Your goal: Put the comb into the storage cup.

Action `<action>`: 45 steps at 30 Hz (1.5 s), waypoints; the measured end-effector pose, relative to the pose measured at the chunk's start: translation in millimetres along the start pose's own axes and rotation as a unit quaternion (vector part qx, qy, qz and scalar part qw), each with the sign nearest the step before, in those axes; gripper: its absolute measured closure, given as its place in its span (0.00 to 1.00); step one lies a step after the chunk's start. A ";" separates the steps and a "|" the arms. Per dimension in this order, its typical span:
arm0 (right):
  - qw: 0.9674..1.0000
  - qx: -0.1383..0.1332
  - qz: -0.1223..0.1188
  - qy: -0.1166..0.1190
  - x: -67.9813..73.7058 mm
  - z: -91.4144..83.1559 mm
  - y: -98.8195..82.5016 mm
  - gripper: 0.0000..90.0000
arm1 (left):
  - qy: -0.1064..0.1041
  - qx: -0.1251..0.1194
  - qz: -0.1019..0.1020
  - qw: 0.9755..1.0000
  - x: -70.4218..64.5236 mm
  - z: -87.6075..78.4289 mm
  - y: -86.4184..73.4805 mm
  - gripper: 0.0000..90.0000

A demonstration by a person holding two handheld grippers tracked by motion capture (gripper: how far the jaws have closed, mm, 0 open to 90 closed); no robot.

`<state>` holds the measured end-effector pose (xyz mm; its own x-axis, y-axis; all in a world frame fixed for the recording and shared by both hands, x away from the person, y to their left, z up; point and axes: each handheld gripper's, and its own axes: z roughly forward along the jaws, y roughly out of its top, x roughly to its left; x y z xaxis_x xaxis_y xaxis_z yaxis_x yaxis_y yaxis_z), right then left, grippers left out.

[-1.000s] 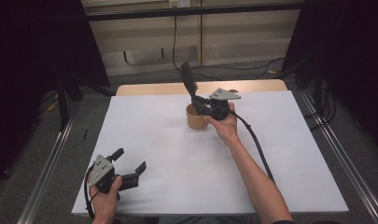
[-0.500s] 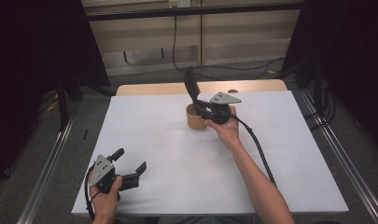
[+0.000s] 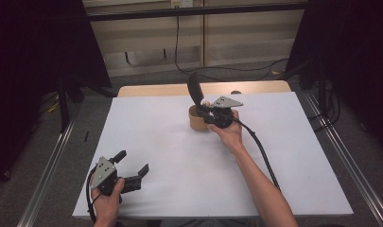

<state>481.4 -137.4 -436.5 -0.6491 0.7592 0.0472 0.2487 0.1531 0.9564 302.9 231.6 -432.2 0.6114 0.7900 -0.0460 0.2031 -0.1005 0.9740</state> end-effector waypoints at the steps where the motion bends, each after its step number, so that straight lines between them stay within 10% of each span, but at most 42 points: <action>1: 1.000 -0.001 0.001 -0.001 0.0 -0.1 -0.2 0.81 | 0.000 0.000 0.000 1.000 -0.1 -0.1 0.0 0.04; 45: 0.999 -0.029 0.042 -0.005 0.3 -32.7 11.1 0.39 | 0.012 -0.004 -0.006 1.000 6.6 0.7 0.4 0.04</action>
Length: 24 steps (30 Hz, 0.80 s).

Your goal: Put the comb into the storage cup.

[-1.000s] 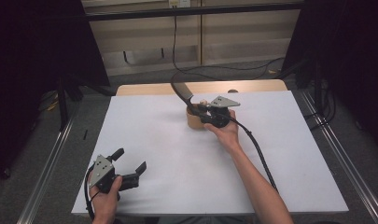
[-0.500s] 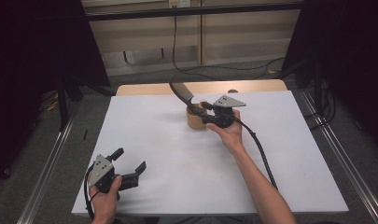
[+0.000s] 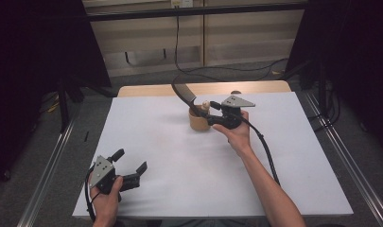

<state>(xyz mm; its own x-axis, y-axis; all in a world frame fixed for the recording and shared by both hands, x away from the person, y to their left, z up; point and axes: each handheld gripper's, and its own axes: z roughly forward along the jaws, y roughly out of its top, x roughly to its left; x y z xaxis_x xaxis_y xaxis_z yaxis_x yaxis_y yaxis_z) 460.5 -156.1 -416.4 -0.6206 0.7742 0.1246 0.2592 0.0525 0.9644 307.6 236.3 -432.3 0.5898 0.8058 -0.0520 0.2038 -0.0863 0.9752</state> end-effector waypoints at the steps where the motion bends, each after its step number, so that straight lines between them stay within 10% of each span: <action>1: 1.000 0.001 0.000 -0.001 -0.1 -0.6 0.4 0.37 | 0.001 0.001 -0.001 1.000 0.3 0.2 -0.2 0.04; 12: 1.000 0.014 0.021 -0.017 -4.9 -7.9 4.5 0.06 | -0.001 0.005 -0.002 1.000 -0.7 2.5 -1.5 0.04; 24: 0.999 0.004 0.009 -0.048 -4.2 -20.2 8.5 0.01 | 0.005 0.006 0.002 1.000 -1.5 -1.2 -1.9 0.04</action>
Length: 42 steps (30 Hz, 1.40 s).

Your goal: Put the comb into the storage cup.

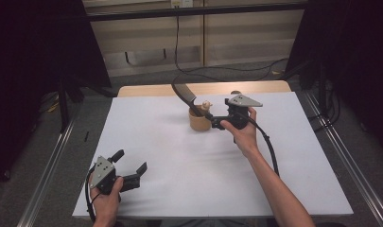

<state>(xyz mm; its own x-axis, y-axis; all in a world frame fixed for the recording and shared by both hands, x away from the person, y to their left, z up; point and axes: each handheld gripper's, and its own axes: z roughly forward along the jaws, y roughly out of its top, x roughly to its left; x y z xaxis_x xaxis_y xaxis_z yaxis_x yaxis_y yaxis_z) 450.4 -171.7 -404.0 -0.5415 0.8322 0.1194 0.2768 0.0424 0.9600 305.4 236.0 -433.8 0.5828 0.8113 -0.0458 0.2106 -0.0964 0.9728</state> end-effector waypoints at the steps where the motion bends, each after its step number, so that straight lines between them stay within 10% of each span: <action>1: 1.000 0.000 0.000 -0.003 -0.1 -1.0 0.8 0.01 | 0.000 -0.001 0.001 1.000 0.2 -0.6 0.2 0.04; 42: 0.996 -0.036 -0.032 -0.070 -4.8 -95.4 -8.9 0.00 | 0.011 -0.010 0.001 1.000 -1.0 -7.6 1.5 0.04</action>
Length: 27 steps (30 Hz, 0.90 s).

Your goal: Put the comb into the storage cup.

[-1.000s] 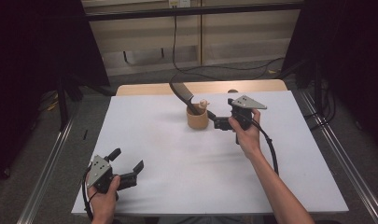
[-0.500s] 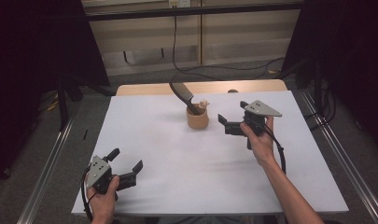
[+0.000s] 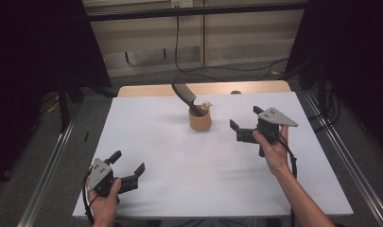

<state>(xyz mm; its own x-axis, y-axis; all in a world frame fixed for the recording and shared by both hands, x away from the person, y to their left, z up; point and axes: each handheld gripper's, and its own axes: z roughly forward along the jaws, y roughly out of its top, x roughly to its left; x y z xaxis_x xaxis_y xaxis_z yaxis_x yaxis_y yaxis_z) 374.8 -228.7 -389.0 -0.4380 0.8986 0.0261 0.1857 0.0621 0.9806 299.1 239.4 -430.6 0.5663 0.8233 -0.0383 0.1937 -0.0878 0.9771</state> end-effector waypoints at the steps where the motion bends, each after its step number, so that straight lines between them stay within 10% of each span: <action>1: 1.000 -0.002 0.002 -0.001 -0.2 -1.7 -0.7 0.00 | 0.000 0.000 -0.002 1.000 -0.4 -0.1 0.0 0.04; 27: 0.999 -0.023 0.012 -0.031 -1.3 -49.9 -19.2 0.00 | 0.016 -0.001 -0.005 1.000 -3.1 -4.9 0.0 0.04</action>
<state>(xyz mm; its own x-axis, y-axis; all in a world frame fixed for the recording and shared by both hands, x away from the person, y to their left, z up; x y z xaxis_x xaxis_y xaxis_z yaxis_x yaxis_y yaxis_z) 327.9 -252.8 -398.2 -0.3774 0.9252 0.0394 0.1545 0.0210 0.9878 293.4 239.6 -429.4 0.5380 0.8419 -0.0422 0.1984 -0.0779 0.9770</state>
